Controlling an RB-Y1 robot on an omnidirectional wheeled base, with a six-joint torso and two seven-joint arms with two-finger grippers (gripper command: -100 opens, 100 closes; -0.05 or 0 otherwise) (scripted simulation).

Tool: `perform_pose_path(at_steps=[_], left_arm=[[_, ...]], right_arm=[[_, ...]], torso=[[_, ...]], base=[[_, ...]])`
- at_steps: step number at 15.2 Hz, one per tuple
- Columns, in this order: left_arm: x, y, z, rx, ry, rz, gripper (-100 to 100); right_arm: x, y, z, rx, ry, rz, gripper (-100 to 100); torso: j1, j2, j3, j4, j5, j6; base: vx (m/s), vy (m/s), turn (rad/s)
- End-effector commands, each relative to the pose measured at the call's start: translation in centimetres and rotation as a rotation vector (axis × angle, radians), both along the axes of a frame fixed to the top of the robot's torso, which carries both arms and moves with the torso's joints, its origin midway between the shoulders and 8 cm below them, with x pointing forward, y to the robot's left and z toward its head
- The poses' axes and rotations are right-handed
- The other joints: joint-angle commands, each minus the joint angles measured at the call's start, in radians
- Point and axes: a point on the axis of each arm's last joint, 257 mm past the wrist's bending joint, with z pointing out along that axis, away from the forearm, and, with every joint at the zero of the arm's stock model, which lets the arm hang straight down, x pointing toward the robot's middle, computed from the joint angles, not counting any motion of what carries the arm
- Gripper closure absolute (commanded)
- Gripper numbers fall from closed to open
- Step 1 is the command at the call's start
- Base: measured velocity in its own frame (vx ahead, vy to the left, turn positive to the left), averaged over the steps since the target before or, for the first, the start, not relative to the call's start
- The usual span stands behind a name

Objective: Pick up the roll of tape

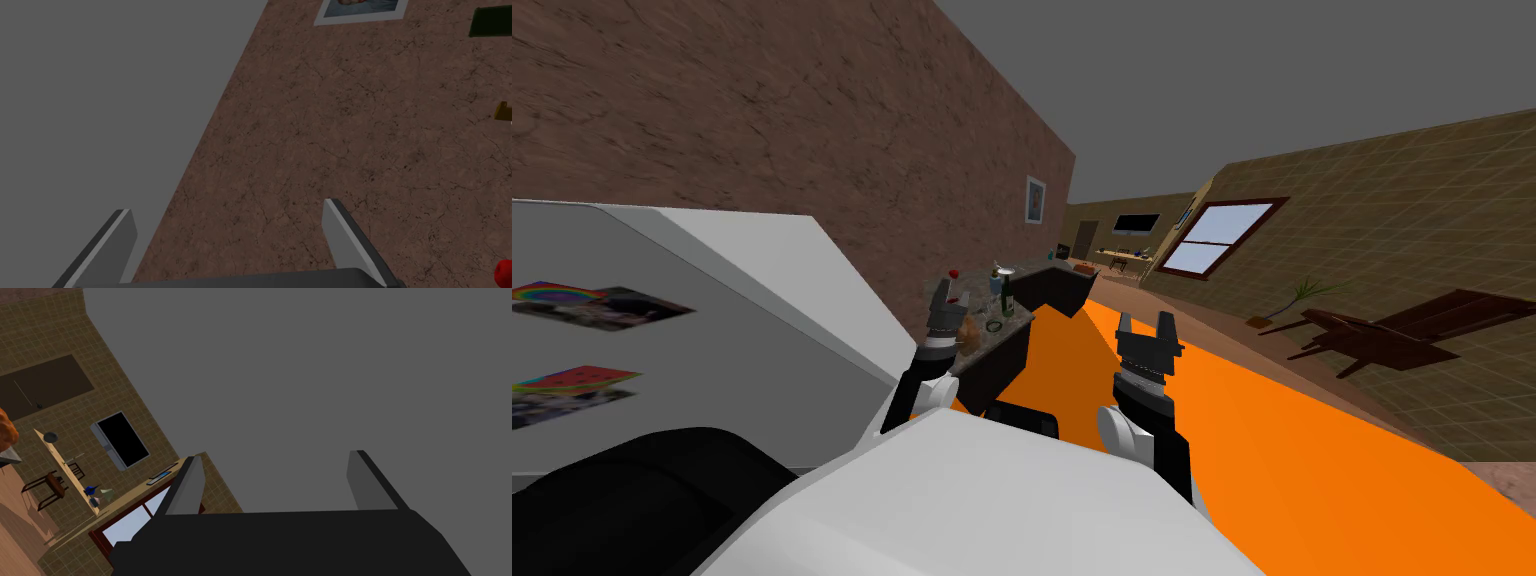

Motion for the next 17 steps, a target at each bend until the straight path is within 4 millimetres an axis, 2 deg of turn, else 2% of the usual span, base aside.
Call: perform_pose_path(at_steps=[1, 4, 8, 15, 16, 17], left_arm=[[0.3, -0.4, -0.6, 0.033, 0.020, -0.020, -100], [0.8, -0.7, -1.5, 0.061, 0.044, -0.036, -100], [2.1, -0.6, -3.8, 0.105, 0.108, -0.059, -100], [4.6, 1.3, -9.5, 0.148, 0.253, -0.060, -100], [4.6, 1.3, -9.5, 0.148, 0.253, -0.060, -100], [5.0, 1.7, -10.4, 0.149, 0.276, -0.056, -100]], right_arm=[[0.0, 0.0, 0.0, 0.000, 0.000, 0.000, 0], [0.0, 0.0, 0.0, 0.000, 0.000, 0.000, 0], [0.0, 0.0, 0.0, 0.000, 0.000, 0.000, 0], [0.0, 0.0, 0.0, 0.000, 0.000, 0.000, 0], [0.0, 0.0, 0.0, 0.000, 0.000, 0.000, 0], [0.0, 0.0, 0.0, 0.000, 0.000, 0.000, 0]], torso=[[0.000, 0.000, 0.000, 0.000, 0.000, 0.000], [-0.008, 0.003, 0.002, 0.001, -0.002, 0.000], [-0.010, 0.003, 0.002, 0.001, -0.002, 0.000], [-0.010, -0.002, -0.001, 0.000, -0.002, 0.000], [-0.010, -0.003, -0.001, -0.001, -0.002, 0.000], [-0.009, -0.003, -0.002, -0.001, -0.002, 0.000]], base=[[-0.042, -0.060, -0.003], [-0.056, -0.125, 0.014], [-0.044, -0.141, 0.036], [0.020, -0.138, 0.064], [0.036, -0.109, 0.039], [0.033, -0.094, 0.039]])
